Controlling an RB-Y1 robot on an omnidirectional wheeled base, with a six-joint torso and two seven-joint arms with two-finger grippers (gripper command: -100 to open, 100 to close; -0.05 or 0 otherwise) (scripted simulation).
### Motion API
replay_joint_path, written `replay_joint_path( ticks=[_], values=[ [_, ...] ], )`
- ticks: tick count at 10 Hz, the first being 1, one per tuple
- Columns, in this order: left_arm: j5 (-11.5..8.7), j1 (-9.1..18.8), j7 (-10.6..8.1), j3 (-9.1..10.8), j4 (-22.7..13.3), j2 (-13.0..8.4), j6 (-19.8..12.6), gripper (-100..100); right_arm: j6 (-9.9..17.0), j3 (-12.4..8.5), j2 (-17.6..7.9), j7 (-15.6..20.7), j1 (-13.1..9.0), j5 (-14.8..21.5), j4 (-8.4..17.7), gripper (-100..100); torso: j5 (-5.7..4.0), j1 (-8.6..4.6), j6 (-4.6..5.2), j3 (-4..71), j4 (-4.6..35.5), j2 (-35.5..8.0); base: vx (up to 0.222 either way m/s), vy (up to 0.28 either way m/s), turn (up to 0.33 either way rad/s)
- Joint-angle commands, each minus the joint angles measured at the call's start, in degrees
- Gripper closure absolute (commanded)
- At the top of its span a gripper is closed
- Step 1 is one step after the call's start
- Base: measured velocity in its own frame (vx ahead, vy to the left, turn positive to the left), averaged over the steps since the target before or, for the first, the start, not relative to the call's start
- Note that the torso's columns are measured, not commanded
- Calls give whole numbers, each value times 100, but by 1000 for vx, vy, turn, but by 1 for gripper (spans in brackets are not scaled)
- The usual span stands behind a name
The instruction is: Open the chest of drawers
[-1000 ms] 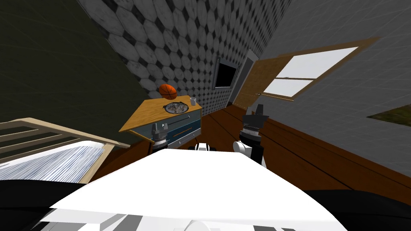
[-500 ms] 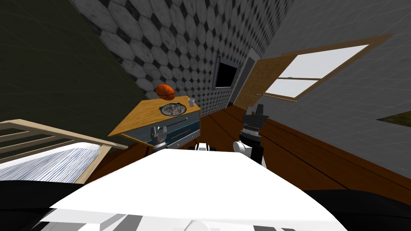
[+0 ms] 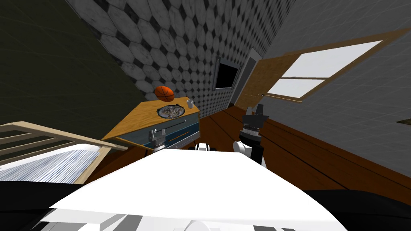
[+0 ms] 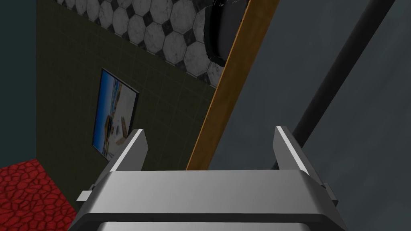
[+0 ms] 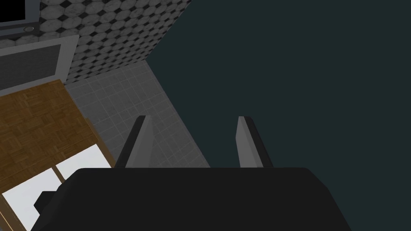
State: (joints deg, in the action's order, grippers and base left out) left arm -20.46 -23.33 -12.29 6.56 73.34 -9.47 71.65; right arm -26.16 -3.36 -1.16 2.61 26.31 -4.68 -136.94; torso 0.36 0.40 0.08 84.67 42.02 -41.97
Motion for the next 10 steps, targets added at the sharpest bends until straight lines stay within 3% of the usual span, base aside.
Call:
replay_joint_path(
  ticks=[1,6,10],
  values=[
    [-51,22,-110,-6,-377,41,160,-100,0,0,0,0,0,0,0,0,11,17,0,7,-9,17,39,-15,14],
    [-166,136,-368,18,-1049,73,585,-100,0,-1,-1,0,1,0,0,0,-38,-44,-8,-11,26,-31,44,-1,20],
    [-275,271,-664,35,-1794,18,1061,-100,0,0,0,0,0,0,0,0,-35,-38,-8,-11,27,-33,35,8,32]
  ],
)
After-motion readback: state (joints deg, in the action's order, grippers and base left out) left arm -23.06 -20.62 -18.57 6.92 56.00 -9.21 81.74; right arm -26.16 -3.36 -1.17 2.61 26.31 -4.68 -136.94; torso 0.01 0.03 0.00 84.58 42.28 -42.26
